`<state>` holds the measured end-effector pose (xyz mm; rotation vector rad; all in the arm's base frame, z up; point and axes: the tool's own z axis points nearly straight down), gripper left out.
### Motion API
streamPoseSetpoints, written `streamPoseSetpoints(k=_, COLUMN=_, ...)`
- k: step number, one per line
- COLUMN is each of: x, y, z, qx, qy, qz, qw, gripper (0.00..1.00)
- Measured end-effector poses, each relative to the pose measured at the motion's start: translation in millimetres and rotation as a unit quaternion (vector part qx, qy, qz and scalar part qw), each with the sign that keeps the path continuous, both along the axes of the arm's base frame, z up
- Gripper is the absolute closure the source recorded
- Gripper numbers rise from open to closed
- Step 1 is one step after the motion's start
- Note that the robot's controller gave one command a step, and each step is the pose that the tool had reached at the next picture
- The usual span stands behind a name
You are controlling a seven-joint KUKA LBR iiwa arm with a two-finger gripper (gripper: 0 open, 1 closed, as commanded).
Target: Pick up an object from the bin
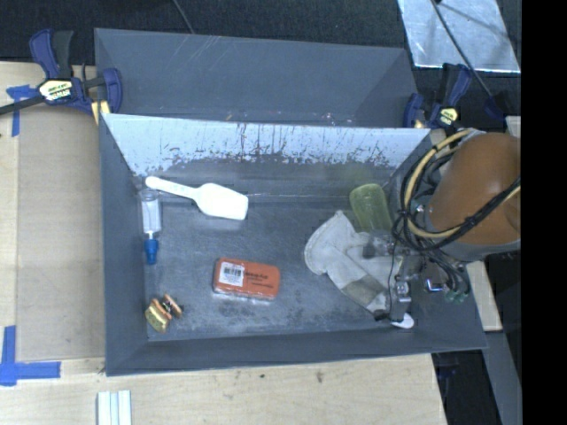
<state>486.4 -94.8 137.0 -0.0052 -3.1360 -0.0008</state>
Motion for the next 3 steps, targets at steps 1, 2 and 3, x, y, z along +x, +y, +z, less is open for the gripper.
streamPoseSetpoints(k=1, x=2.1, y=0.2, z=4.2, qx=-0.001, qy=-0.0042, qz=0.002, qw=1.0, gripper=0.0)
streamPoseSetpoints(k=2, x=11.6, y=9.9, z=-40.9, qx=-0.001, qy=-0.0068, qz=-0.003, qw=1.0, gripper=0.0)
streamPoseSetpoints(k=3, x=15.1, y=25.8, z=-66.1, qx=0.0, qy=-0.0053, qz=-0.025, qw=0.9997, gripper=1.0)
